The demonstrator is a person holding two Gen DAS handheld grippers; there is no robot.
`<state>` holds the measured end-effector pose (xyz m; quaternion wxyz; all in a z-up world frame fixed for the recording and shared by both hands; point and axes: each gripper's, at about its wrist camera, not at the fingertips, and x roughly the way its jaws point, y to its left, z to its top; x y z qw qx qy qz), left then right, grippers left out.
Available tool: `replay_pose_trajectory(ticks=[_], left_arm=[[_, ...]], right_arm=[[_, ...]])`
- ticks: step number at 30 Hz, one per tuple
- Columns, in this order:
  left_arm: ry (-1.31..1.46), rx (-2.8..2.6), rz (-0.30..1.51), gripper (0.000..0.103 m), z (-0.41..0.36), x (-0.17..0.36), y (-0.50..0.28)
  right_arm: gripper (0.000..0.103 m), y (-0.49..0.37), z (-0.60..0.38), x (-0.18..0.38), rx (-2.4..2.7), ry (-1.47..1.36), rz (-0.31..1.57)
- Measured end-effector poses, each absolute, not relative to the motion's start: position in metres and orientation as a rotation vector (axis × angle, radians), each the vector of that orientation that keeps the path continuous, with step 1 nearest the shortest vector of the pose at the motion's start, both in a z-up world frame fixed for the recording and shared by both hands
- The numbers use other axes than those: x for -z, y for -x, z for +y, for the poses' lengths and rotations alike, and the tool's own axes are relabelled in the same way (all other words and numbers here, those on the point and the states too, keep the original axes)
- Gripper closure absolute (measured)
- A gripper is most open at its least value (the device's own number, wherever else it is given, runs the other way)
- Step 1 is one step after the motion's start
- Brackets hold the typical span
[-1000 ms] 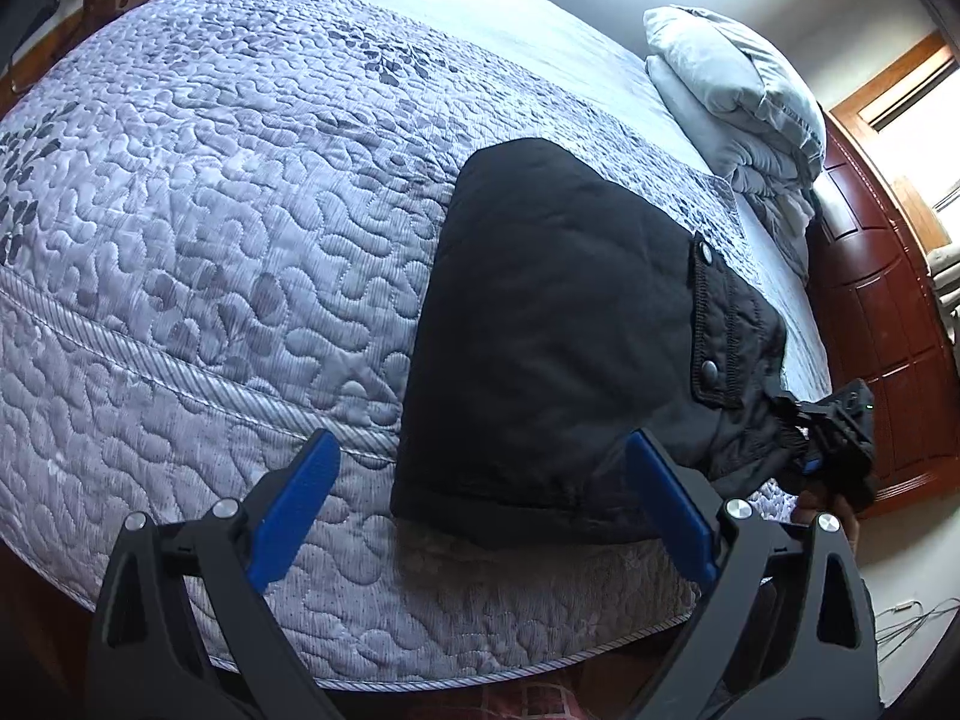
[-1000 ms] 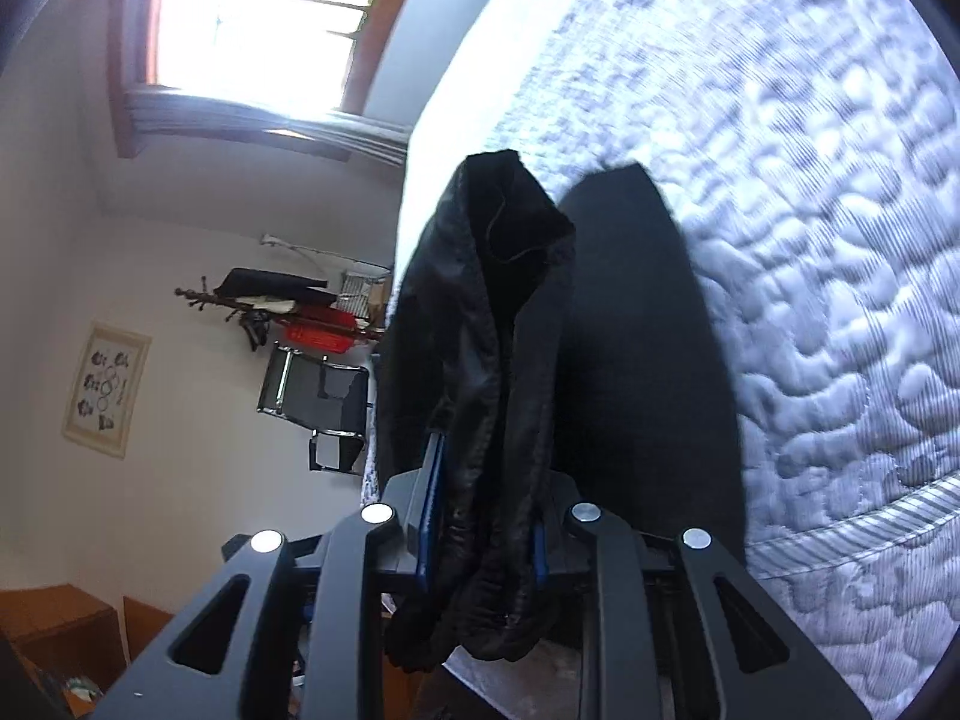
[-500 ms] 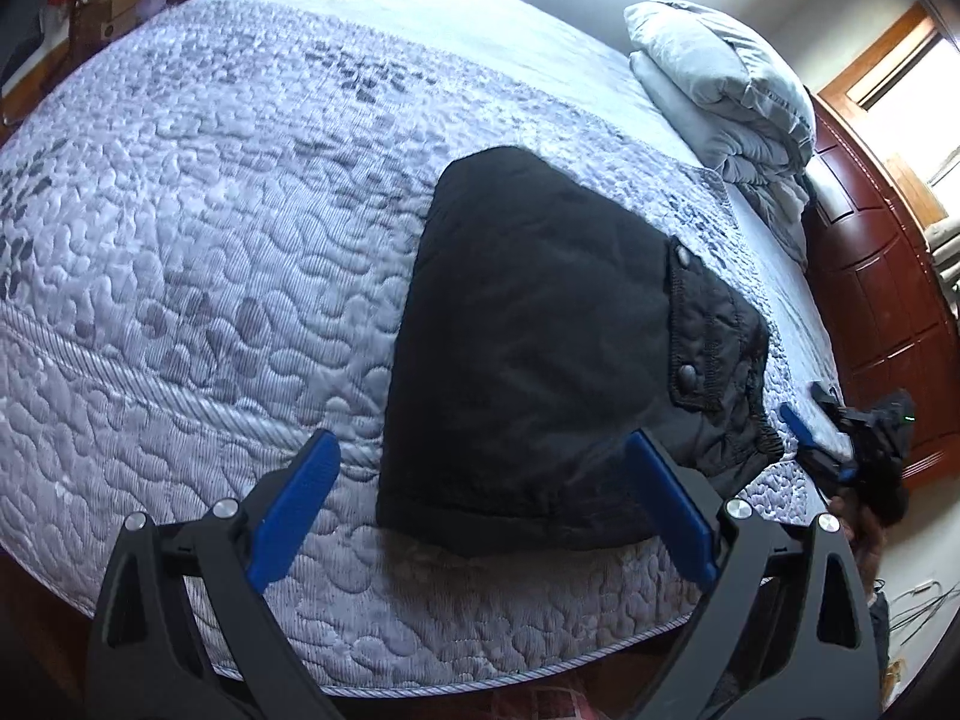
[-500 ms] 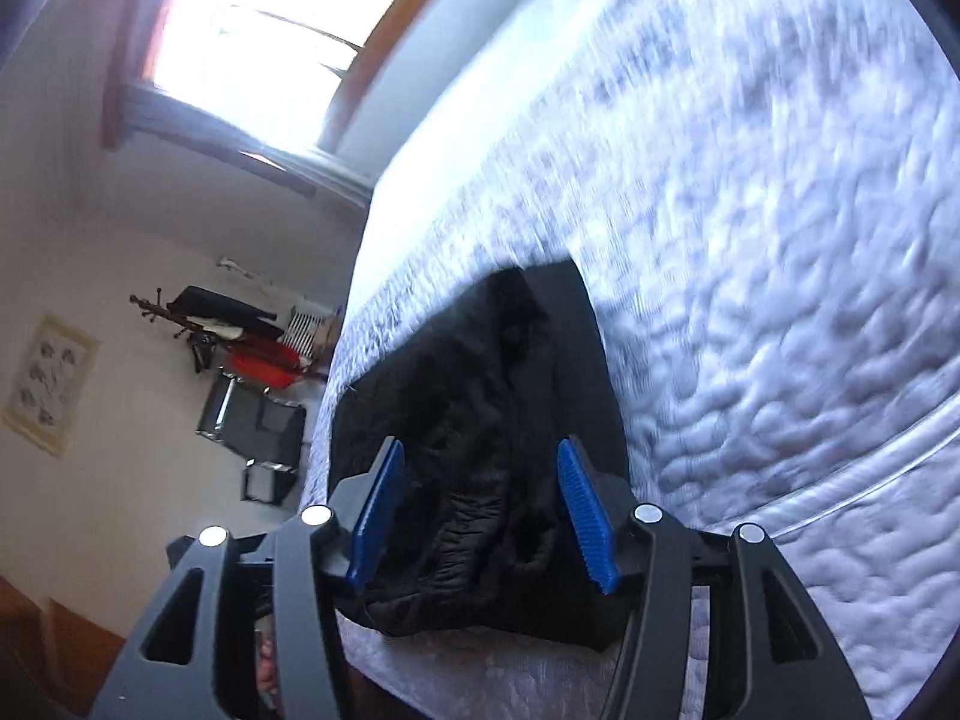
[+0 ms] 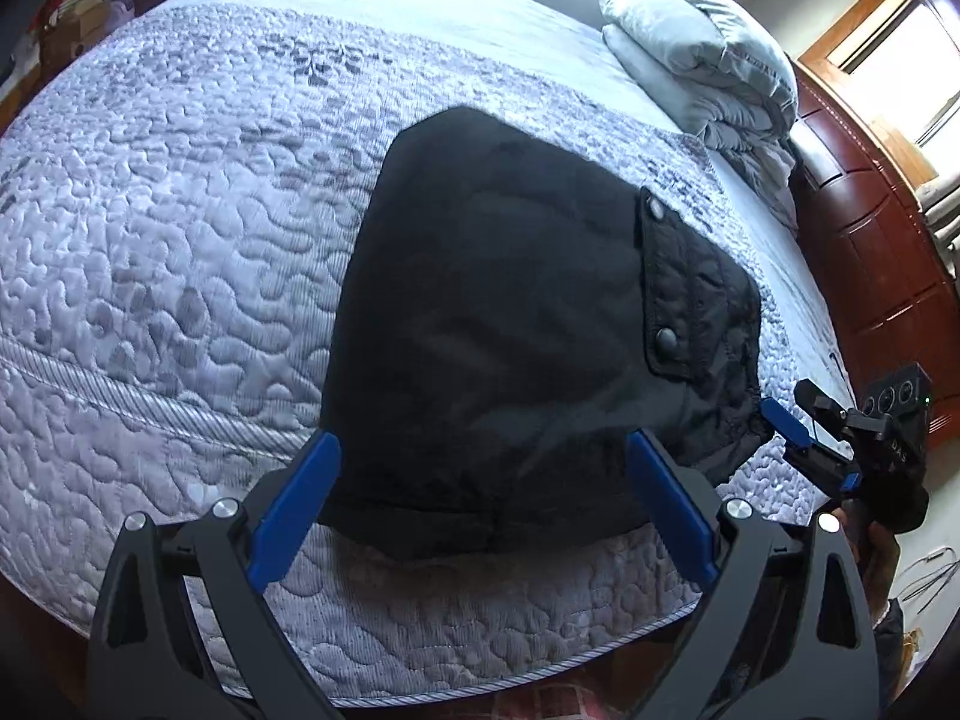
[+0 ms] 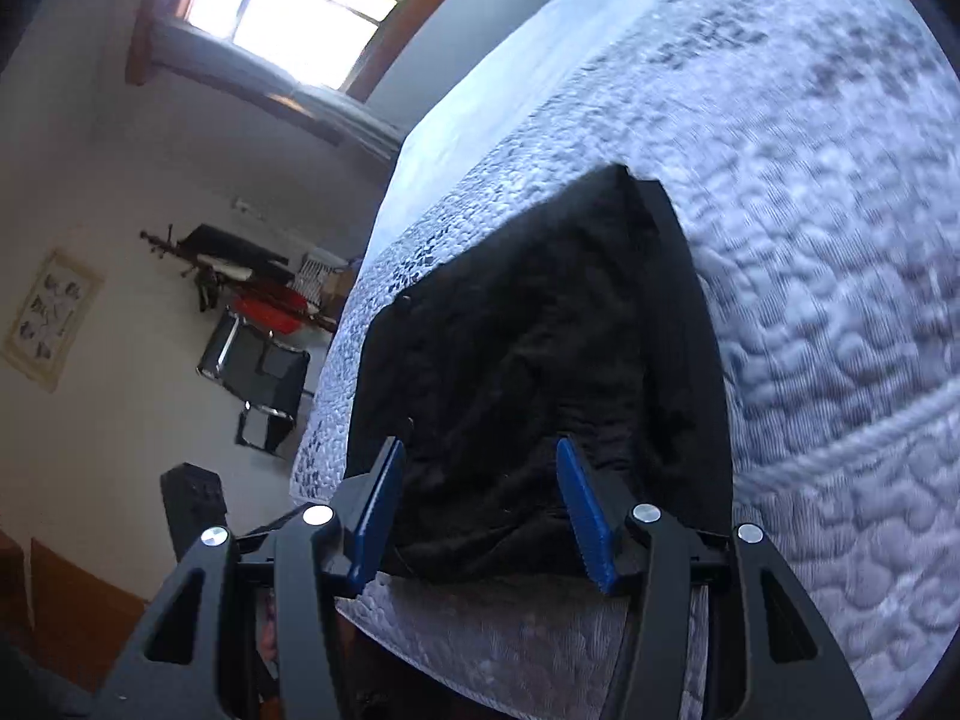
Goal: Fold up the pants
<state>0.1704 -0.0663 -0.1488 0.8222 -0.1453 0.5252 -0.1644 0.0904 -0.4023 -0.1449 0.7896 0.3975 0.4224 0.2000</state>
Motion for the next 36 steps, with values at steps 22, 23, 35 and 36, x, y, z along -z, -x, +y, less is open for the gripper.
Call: replay_pose_trajectory(ticks=[22, 23, 35, 36], left_arm=[[0.254, 0.405, 1.061, 0.005, -0.099, 0.144, -0.222], [0.25, 0.41, 1.056, 0.005, -0.099, 0.145, -0.223], [0.213, 0.388, 1.073, 0.005, -0.094, 0.158, -0.232], [0.215, 0.383, 1.08, 0.005, -0.093, 0.154, -0.231]], right_arm=[[0.052, -0.164, -0.406, 0.112, -0.323, -0.699, 0.874], [0.052, -0.163, -0.406, 0.112, -0.323, -0.703, 0.873], [0.052, -0.166, -0.406, 0.129, -0.313, -0.713, 0.911], [0.05, -0.163, -0.408, 0.125, -0.319, -0.719, 0.904]])
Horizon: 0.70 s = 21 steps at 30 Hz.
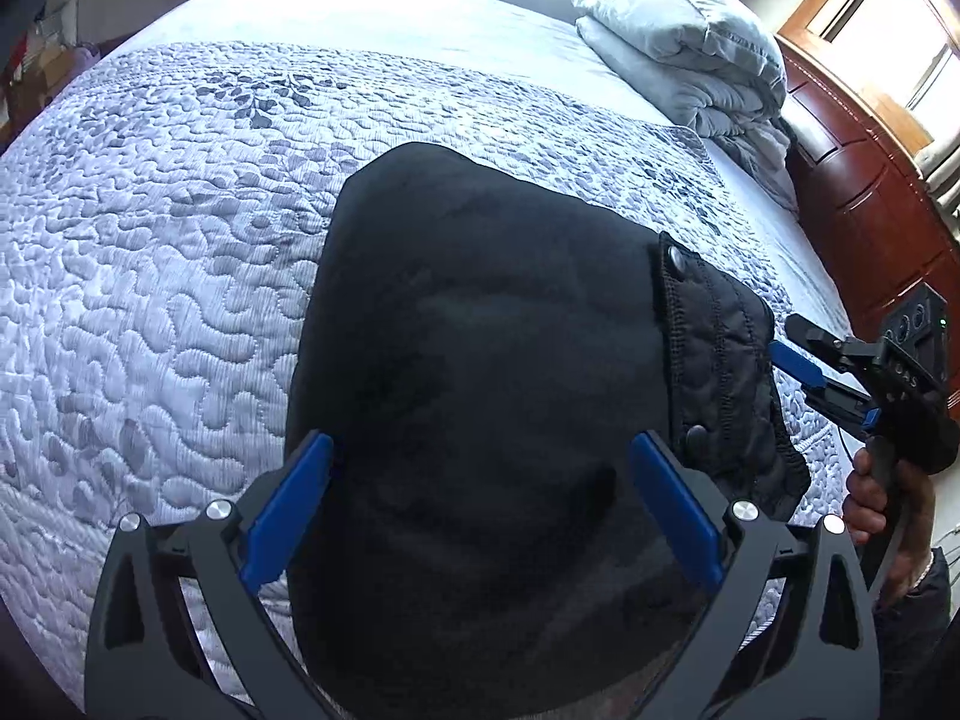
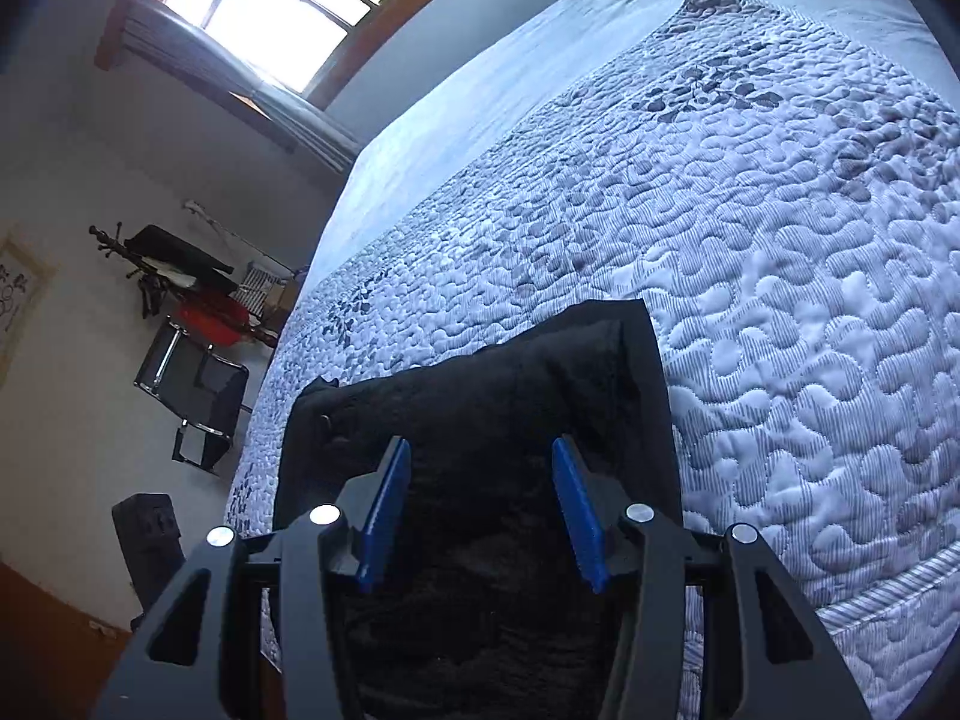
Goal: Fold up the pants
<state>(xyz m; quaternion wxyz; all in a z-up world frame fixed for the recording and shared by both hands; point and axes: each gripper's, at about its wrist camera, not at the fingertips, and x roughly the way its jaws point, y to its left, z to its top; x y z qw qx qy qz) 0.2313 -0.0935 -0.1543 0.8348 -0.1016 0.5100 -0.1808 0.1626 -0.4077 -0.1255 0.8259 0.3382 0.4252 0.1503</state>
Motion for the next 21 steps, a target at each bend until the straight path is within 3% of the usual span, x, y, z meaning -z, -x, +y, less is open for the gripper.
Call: replay_pose_trajectory(ticks=[8, 12, 14, 16, 21], left_arm=[[0.206, 0.396, 1.0, 0.005, -0.093, 0.1, -0.203], [0.177, 0.423, 0.954, 0.005, -0.097, 0.074, -0.186], [0.155, 0.431, 0.936, 0.005, -0.099, 0.064, -0.178], [0.133, 0.433, 0.919, 0.005, -0.1, 0.055, -0.17], [0.082, 0.435, 0.891, 0.004, -0.101, 0.043, -0.159]], right_arm=[[0.044, -0.125, -0.419, 0.095, -0.323, -0.723, 0.839], [0.031, -0.107, -0.419, 0.084, -0.299, -0.686, 0.832], [0.03, -0.099, -0.417, 0.08, -0.286, -0.653, 0.837], [0.02, -0.095, -0.416, 0.078, -0.283, -0.647, 0.849], [0.014, -0.09, -0.421, 0.078, -0.259, -0.619, 0.882]])
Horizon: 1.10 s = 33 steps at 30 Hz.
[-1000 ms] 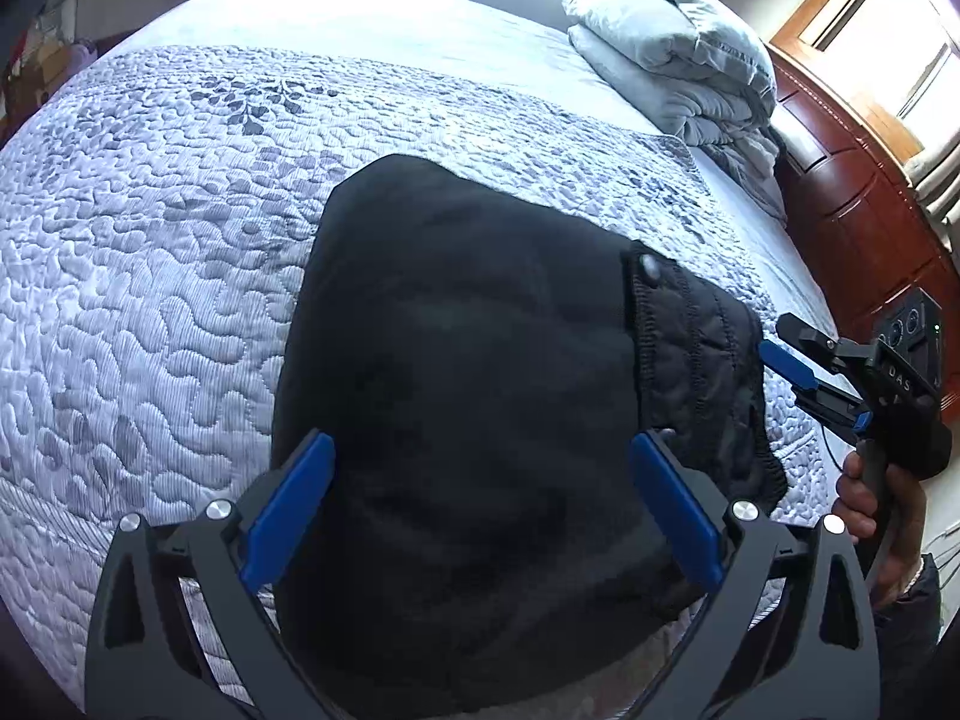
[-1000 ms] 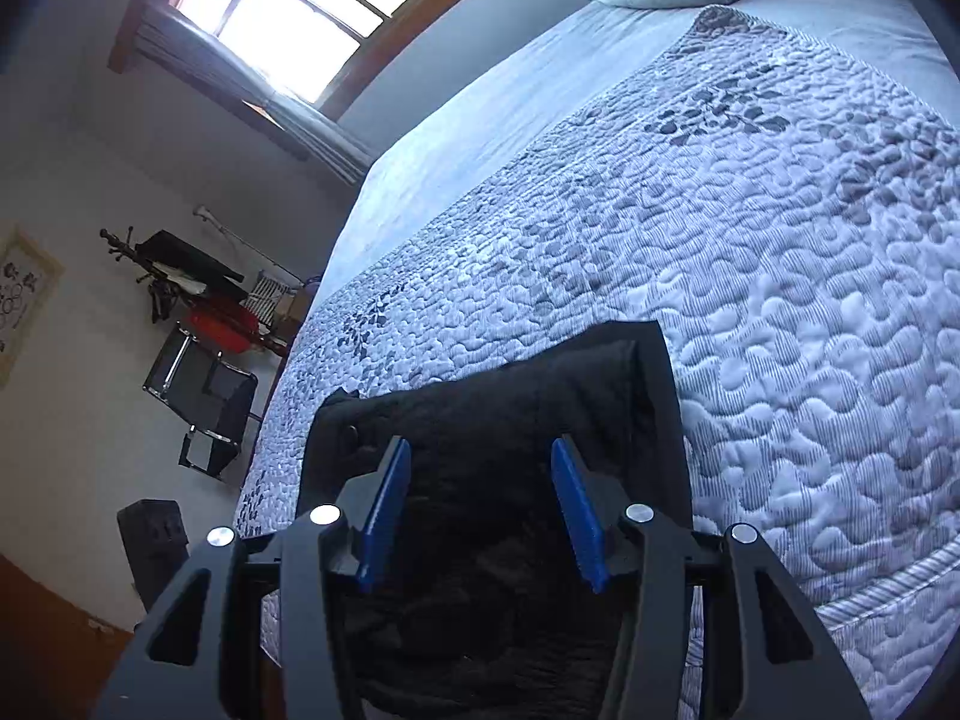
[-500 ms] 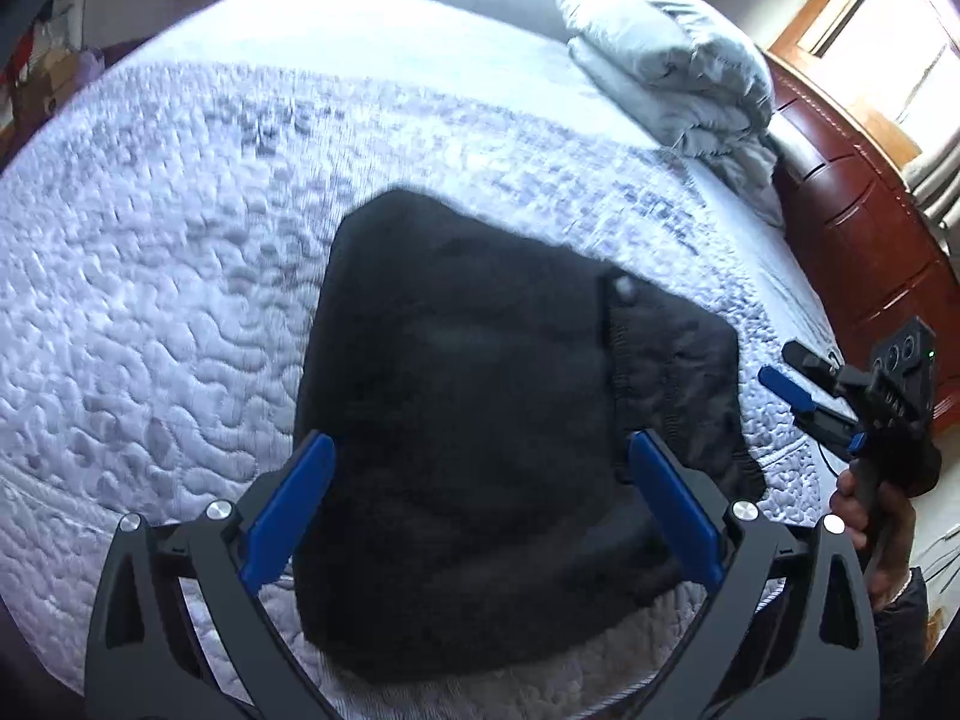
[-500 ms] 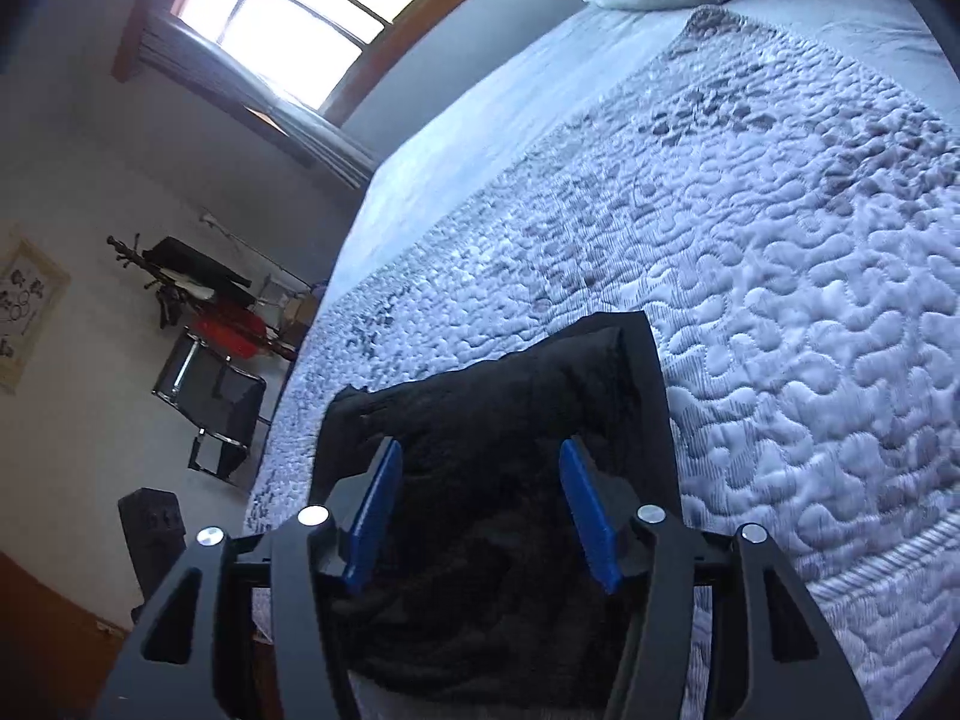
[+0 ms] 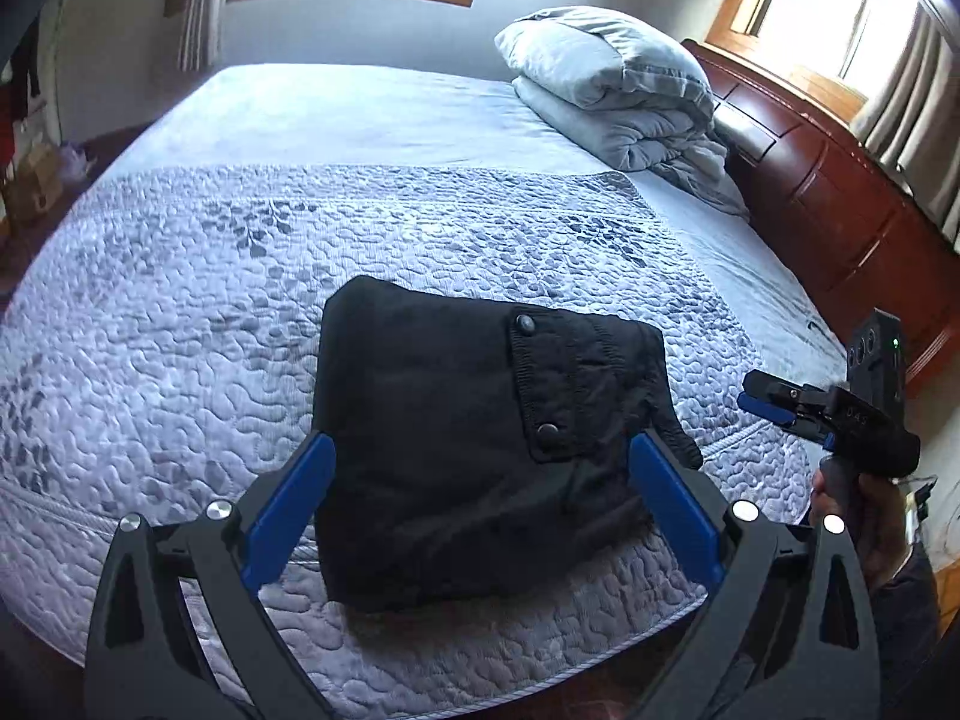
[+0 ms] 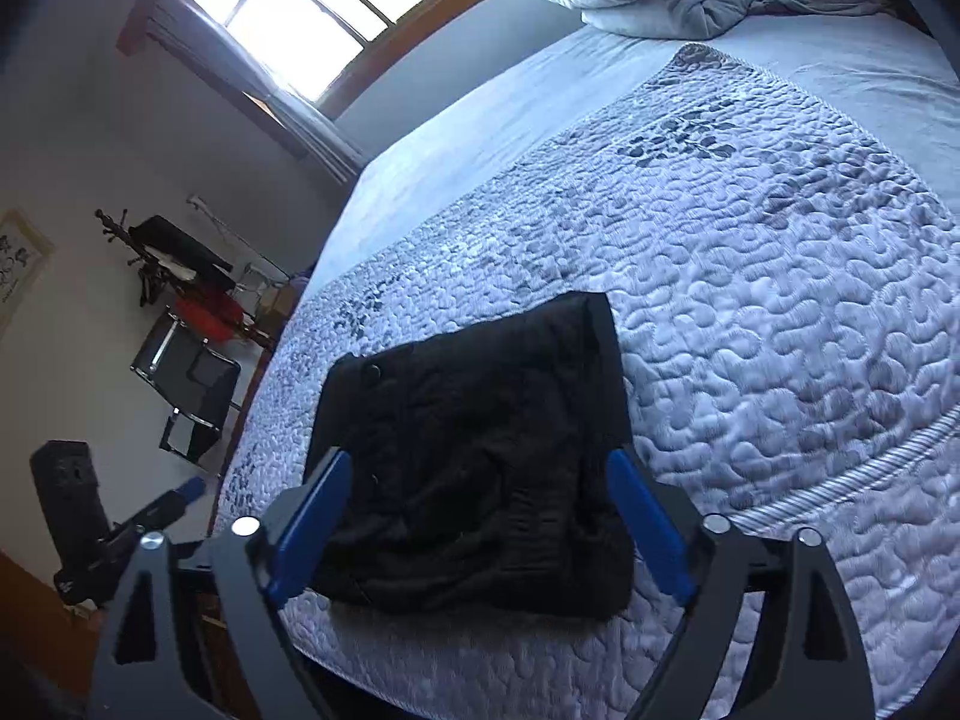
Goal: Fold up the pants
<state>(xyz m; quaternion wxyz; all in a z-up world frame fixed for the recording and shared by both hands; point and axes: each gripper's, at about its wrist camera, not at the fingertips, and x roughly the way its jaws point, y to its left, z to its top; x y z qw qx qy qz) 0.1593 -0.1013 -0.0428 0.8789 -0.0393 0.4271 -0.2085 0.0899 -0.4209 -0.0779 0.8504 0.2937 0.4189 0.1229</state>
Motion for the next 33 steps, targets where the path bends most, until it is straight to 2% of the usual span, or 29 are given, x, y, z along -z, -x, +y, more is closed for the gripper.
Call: replay_pose_trajectory(ticks=[6, 13, 22, 26, 33], left_arm=[[0.022, 0.428, 0.911, 0.004, -0.103, 0.052, -0.164], [0.038, 0.377, 1.05, 0.004, -0.087, 0.107, -0.202], [0.45, 0.447, 1.224, 0.004, -0.017, 0.17, -0.258], [0.517, 0.581, 1.264, 0.004, -0.012, 0.184, -0.272], [0.692, 0.736, 1.442, 0.004, -0.018, 0.236, -0.299]], right_arm=[[0.01, -0.101, -0.432, 0.099, -0.238, -0.619, 0.943], [0.01, -0.124, -0.439, 0.139, -0.223, -0.652, 1.027], [0.01, -0.146, -0.443, 0.169, -0.296, -0.698, 1.085], [0.01, -0.153, -0.445, 0.177, -0.361, -0.744, 1.091], [0.009, -0.161, -0.457, 0.202, -0.468, -0.873, 1.117]])
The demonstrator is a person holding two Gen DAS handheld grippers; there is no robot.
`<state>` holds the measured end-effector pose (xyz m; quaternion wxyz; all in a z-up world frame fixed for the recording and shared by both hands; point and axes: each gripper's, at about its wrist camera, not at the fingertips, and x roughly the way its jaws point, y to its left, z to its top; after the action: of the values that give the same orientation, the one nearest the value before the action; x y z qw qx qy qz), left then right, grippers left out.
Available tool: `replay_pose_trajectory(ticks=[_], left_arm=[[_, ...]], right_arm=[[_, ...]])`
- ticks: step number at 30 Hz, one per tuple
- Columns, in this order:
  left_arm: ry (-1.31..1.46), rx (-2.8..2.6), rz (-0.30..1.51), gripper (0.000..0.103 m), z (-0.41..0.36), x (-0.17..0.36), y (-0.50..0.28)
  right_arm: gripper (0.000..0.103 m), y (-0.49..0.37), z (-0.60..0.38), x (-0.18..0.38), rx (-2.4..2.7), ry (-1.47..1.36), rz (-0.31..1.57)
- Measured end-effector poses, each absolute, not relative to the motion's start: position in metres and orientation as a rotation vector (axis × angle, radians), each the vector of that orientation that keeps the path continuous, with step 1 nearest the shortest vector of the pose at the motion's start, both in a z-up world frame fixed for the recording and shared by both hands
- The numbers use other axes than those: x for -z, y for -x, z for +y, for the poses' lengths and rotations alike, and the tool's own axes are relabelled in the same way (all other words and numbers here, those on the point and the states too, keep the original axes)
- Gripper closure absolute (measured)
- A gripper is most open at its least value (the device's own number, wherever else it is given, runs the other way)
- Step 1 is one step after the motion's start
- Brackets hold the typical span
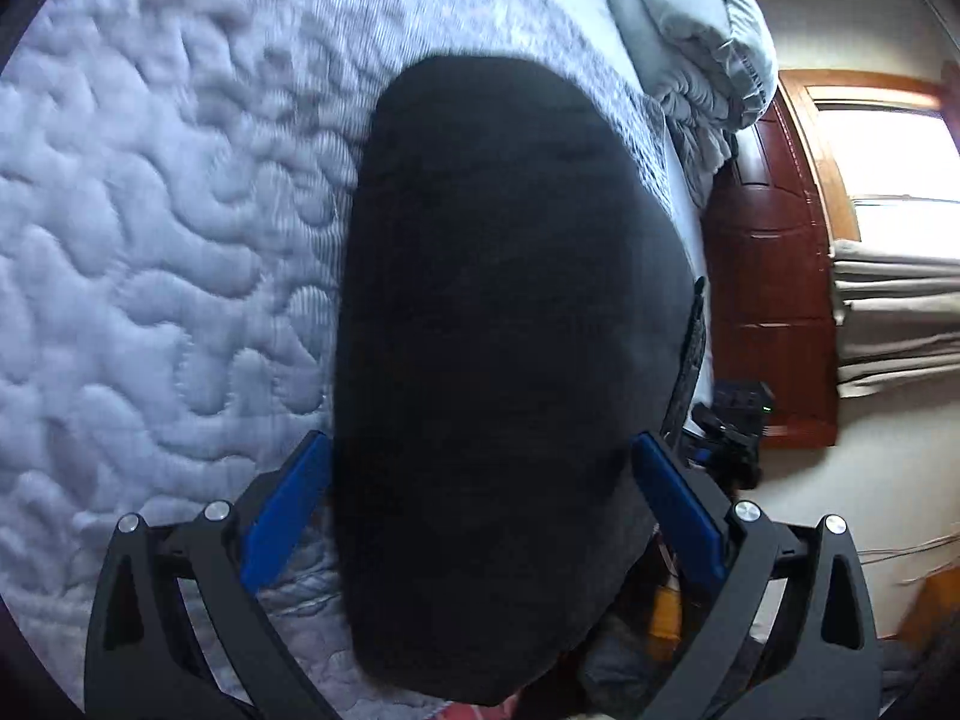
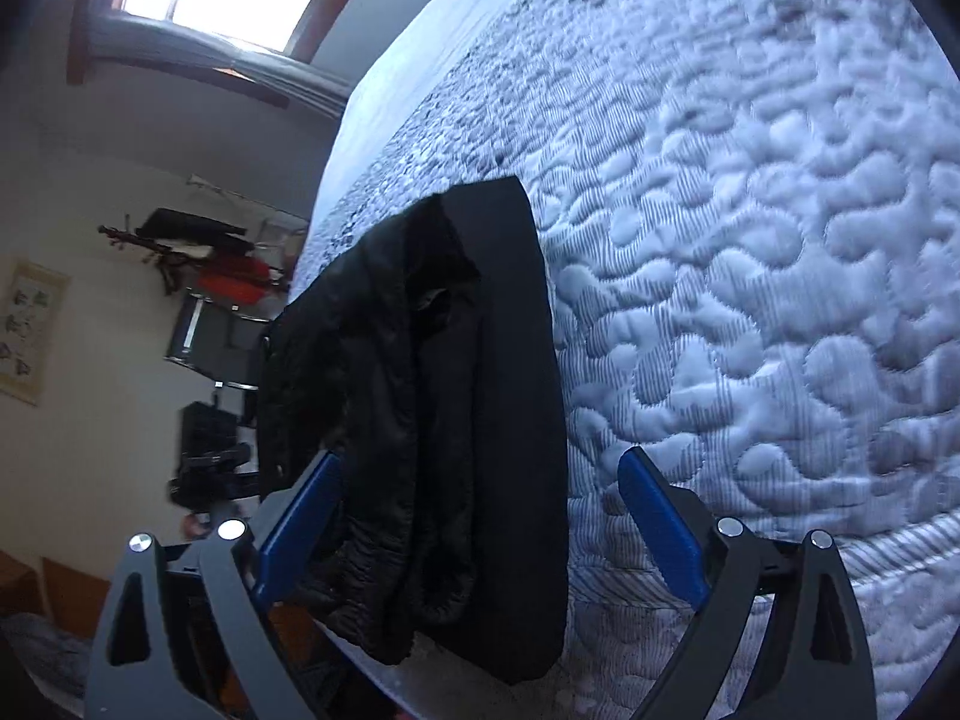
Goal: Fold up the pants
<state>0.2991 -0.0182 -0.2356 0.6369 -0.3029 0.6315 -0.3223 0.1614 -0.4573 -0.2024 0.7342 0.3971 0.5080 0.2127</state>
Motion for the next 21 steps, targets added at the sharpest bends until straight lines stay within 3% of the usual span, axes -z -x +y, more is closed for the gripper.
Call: replay_pose_trajectory(ticks=[14, 21], left_arm=[[0.895, 0.968, 1.522, 0.003, -0.018, 0.261, -0.311], [0.796, 0.984, 1.61, 0.003, -0.047, 0.268, -0.314]], right_arm=[[0.006, -0.173, -0.469, 0.227, -0.617, -0.998, 1.147], [0.004, -0.192, -0.459, 0.223, -0.714, -1.008, 1.164]])
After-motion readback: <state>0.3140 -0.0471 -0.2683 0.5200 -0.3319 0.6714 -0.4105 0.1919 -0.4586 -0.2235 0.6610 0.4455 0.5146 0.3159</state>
